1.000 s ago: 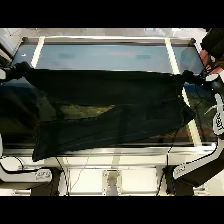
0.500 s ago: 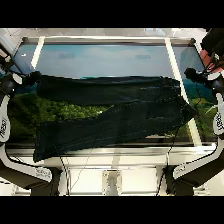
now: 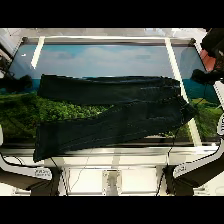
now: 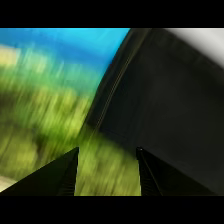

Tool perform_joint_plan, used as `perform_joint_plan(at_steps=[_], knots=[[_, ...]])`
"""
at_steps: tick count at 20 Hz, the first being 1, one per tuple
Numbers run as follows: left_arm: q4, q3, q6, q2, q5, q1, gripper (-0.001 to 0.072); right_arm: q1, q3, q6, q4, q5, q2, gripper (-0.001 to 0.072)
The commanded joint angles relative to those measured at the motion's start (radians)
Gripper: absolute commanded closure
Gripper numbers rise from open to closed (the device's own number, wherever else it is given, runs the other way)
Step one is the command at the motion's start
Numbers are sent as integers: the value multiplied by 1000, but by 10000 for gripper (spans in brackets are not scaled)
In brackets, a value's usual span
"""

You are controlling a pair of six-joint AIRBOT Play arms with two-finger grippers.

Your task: Fold the clothes and pants, and hang the long-sleeved shirts on hangers.

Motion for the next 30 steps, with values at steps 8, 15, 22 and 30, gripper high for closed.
perform_joint_plan(at_steps=[8, 15, 22, 30], knots=[[-47, -518, 316, 398, -64, 202, 274, -29, -185, -26, -61, 214, 158, 497], [-379, -411, 479, 207, 231, 133, 221, -29, -248, -25, -53, 179, 167, 462], [-304, -32, 387, -123, 227, 47, 239, -29, -248, 5, -53, 141, 167, 136], [-188, -16, 370, -211, 213, 38, 240, -29, -248, 44, -46, 136, 167, 138]])
